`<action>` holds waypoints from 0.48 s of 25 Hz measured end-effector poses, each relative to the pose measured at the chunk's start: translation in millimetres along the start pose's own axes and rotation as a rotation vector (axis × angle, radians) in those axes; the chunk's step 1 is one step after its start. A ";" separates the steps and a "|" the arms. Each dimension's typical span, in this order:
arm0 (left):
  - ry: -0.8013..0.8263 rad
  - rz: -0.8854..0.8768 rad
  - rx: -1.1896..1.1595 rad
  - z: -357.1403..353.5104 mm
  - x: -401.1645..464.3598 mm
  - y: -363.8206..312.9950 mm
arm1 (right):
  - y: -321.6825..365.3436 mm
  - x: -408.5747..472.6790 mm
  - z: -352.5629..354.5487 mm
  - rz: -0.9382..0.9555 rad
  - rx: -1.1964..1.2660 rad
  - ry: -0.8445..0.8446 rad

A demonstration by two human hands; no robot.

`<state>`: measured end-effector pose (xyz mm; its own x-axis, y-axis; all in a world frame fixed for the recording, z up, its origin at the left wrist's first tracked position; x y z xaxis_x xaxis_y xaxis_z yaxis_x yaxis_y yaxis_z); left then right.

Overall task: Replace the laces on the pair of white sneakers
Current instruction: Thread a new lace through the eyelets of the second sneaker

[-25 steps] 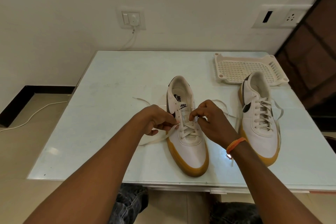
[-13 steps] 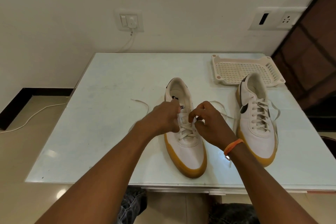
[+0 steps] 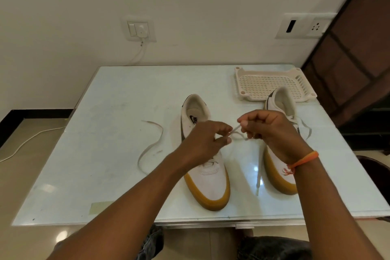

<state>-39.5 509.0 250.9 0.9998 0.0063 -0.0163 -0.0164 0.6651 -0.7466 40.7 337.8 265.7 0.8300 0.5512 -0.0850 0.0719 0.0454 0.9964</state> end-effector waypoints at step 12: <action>0.455 -0.188 0.538 -83.2 -25.7 -20.0 | 4.9 -11.2 54.5 0.029 0.765 -0.319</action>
<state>-65.4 433.4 210.9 0.8821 -0.3773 -0.2821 0.2777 0.9002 -0.3356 62.0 286.4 271.4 0.9461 0.2751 -0.1710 0.3090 -0.6080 0.7314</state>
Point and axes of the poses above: each hand's wrist, its own x-axis towards the middle knuckle, its own z-axis out of the back of the hand, y = z × x, the point moved 2 cm from there along x, towards the middle knuckle, and after that the axes turned 6 degrees about x, right-handed, at the moved point
